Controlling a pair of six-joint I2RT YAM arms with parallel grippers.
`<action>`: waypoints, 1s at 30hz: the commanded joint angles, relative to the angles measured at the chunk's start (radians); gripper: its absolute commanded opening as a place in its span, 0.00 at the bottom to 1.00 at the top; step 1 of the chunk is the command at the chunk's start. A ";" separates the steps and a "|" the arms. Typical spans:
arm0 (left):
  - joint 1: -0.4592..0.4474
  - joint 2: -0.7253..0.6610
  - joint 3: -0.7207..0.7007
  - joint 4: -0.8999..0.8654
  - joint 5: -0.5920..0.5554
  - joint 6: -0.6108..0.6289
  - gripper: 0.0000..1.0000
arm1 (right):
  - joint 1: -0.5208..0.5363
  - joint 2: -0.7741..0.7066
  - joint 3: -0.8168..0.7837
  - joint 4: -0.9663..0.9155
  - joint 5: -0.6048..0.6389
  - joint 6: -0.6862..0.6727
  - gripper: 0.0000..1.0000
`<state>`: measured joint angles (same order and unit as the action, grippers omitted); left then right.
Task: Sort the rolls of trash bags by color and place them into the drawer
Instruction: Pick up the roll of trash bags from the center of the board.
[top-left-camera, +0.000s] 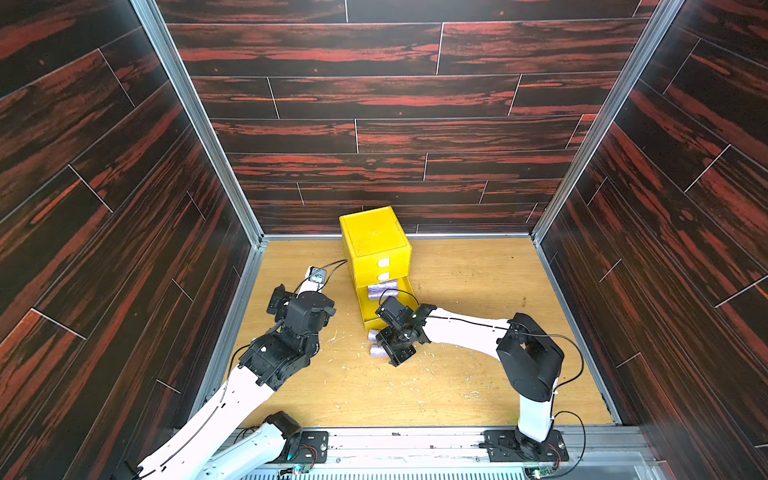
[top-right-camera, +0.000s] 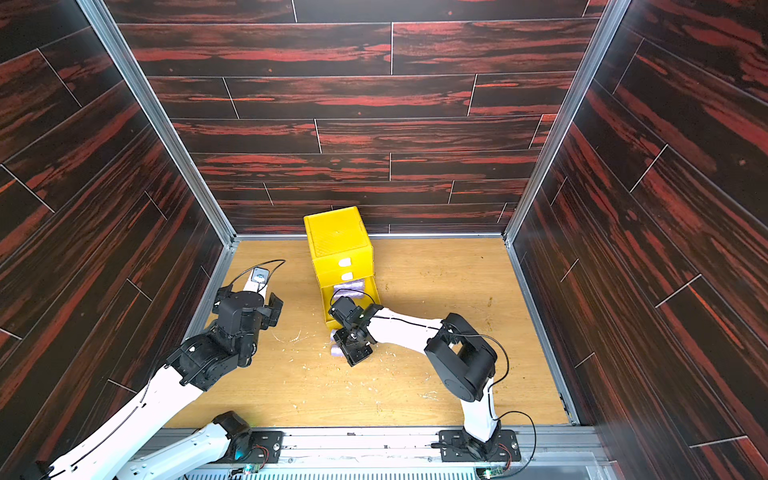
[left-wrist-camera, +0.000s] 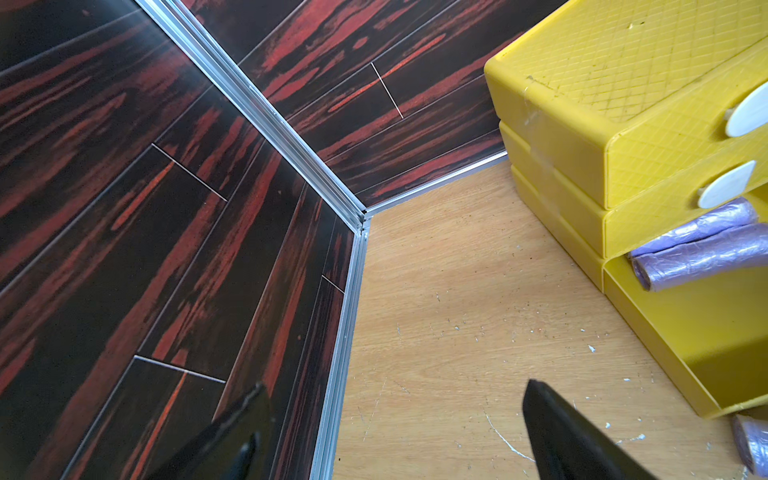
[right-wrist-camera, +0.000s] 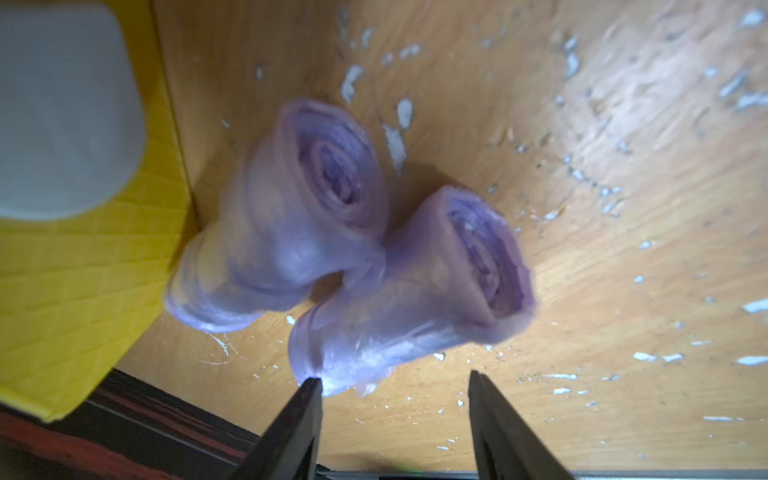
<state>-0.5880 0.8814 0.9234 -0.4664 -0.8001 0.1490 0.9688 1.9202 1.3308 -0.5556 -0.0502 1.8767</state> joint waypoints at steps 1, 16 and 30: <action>0.005 -0.019 -0.014 0.011 0.007 -0.006 0.98 | 0.001 0.009 0.024 -0.057 0.039 0.020 0.60; 0.005 -0.018 -0.016 0.010 0.018 -0.007 0.98 | 0.001 0.118 0.077 -0.107 0.047 0.019 0.59; 0.005 -0.013 -0.018 0.009 0.023 -0.006 0.98 | 0.008 0.023 -0.005 -0.116 0.085 0.007 0.45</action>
<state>-0.5880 0.8761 0.9176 -0.4633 -0.7845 0.1490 0.9710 1.9831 1.3464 -0.6373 0.0093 1.8862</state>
